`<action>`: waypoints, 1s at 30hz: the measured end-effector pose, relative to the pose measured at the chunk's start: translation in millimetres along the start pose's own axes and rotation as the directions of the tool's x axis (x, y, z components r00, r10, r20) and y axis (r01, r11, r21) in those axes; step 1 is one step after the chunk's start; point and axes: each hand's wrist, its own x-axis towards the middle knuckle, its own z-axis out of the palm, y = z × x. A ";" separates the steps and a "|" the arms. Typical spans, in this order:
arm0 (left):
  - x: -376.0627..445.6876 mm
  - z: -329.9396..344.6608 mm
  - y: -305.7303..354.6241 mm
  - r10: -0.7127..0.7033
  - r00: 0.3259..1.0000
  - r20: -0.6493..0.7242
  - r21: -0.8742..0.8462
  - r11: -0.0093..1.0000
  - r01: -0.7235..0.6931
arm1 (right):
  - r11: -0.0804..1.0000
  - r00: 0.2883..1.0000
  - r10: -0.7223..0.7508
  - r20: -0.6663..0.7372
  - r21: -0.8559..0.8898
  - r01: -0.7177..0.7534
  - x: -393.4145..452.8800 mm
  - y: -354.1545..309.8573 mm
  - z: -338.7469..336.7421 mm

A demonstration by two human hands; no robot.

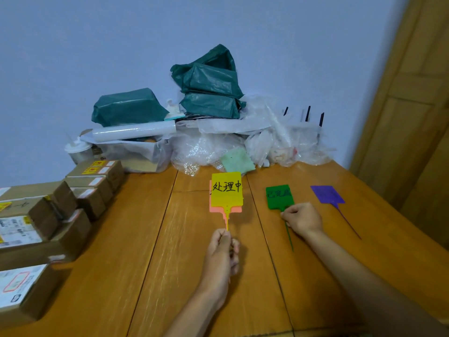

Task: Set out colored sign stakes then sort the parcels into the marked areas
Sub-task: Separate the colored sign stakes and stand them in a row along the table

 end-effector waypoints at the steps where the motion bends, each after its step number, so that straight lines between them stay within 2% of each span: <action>1: 0.4 1.4 -0.8 -0.006 1.000 -0.001 -0.001 1.000 0.006 | 1.000 1.000 -0.009 0.009 -0.009 0.009 1.0 -0.6 2.4; 15: -3.6 4.8 8.8 0.014 1.000 -0.022 0.024 1.000 -0.013 | 0.988 1.000 -0.016 -0.003 -0.156 0.015 -6.4 -16.7 12.2; 18: -8.0 0.3 10.6 0.031 0.999 -0.030 0.021 0.999 -0.030 | 0.977 0.993 -0.070 -0.096 -0.207 0.049 -29.2 -33.1 2.6; 20: -8.7 -2.2 12.5 0.050 0.998 -0.043 0.029 0.998 -0.049 | 0.986 0.973 -0.165 -0.162 -0.034 0.161 -51.1 -52.5 0.1; 21: -8.6 -3.1 14.1 0.054 0.997 -0.051 0.032 0.998 -0.052 | 0.963 0.974 -0.199 -0.111 0.165 0.215 -65.2 -65.7 0.5; 22: -8.3 -4.1 15.8 0.052 0.997 -0.062 0.038 0.998 -0.050 | 0.911 0.977 -0.215 -0.001 0.361 0.201 -81.3 -79.8 2.9; 23: -8.4 -4.8 17.9 0.046 0.996 -0.075 0.045 0.998 -0.043 | 0.868 0.965 -0.231 0.121 0.474 0.149 -98.5 -92.7 6.2; 25: -9.0 -6.4 21.3 0.036 0.994 -0.102 0.058 0.998 -0.030 | 0.835 0.925 -0.297 0.237 0.535 0.131 -124.5 -109.3 16.4; 30: -18.4 -17.6 28.5 0.030 0.988 -0.151 0.033 0.999 -0.025 | 0.828 0.899 -0.370 0.235 0.523 0.204 -147.6 -126.9 33.2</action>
